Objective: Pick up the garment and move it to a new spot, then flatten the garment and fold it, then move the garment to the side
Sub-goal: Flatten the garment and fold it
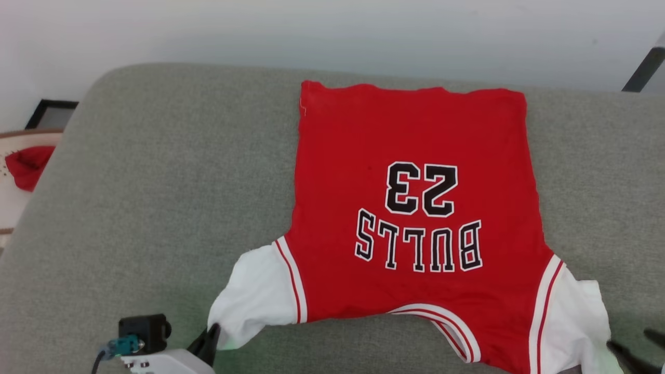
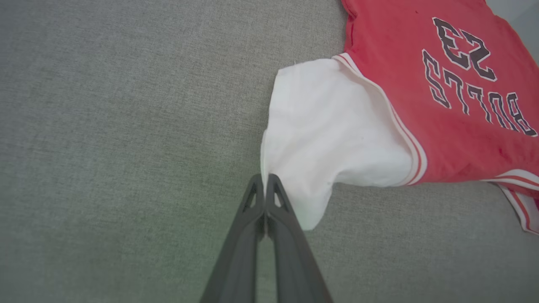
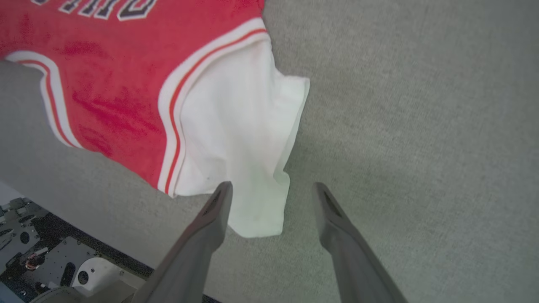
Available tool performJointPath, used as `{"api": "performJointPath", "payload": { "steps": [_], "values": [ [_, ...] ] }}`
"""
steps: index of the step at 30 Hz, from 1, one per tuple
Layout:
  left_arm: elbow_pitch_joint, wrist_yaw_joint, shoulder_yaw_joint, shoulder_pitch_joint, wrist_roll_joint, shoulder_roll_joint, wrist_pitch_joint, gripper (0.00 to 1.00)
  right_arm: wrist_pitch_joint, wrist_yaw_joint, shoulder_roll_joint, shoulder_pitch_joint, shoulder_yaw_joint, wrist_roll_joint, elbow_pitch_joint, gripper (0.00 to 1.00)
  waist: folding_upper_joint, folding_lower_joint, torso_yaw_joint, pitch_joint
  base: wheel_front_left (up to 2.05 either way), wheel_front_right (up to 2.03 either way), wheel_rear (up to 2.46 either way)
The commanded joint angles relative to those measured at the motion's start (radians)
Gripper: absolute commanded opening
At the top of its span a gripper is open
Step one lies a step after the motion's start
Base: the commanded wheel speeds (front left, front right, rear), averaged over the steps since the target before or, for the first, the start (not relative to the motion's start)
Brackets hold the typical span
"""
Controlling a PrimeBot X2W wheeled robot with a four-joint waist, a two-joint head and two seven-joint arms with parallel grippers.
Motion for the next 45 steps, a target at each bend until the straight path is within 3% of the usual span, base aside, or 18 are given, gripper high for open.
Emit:
{"api": "performJointPath", "payload": {
  "steps": [1,6,12,19,26,36,45],
  "values": [
    [0.008,-0.010,-0.002,-0.018,0.005,-0.010,-0.013,0.00,0.027,-0.001,0.012,-0.026,-0.028,-0.015,-0.036,1.00,0.0000,0.0000,0.007,0.028,0.00,0.00,0.00],
    [0.027,-0.026,-0.017,-0.050,0.008,-0.033,-0.032,0.00,0.069,-0.001,0.013,-0.140,-0.071,-0.047,-0.117,1.00,0.0000,0.0000,0.019,0.069,0.00,0.00,0.00],
    [0.049,-0.051,-0.042,-0.099,0.017,-0.059,-0.044,0.00,0.047,-0.001,-0.004,-0.349,-0.042,-0.060,-0.055,1.00,0.0000,0.0000,0.044,0.118,0.00,0.00,0.00],
    [0.090,-0.099,-0.091,-0.195,0.039,-0.096,-0.049,0.00,-0.044,-0.001,-0.064,-0.685,0.069,-0.078,0.213,1.00,0.0000,0.0000,0.118,0.195,0.00,0.00,0.00],
    [0.140,-0.150,-0.133,-0.286,0.051,-0.147,-0.068,0.00,-0.088,-0.001,-0.075,-0.978,0.177,-0.108,0.554,1.00,0.0000,0.0000,0.215,0.277,0.00,0.00,0.00],
    [0.210,-0.208,-0.184,-0.358,0.048,-0.213,-0.093,0.00,-0.034,-0.001,-0.076,-1.200,0.218,-0.149,0.870,1.00,0.0000,0.0000,0.331,0.364,0.00,0.00,0.00],
    [0.278,-0.235,-0.209,-0.384,0.040,-0.252,-0.111,0.00,0.074,-0.001,-0.041,-1.285,0.189,-0.241,1.090,1.00,0.0000,0.0000,0.386,0.406,0.00,0.00,0.00]
  ]
}}
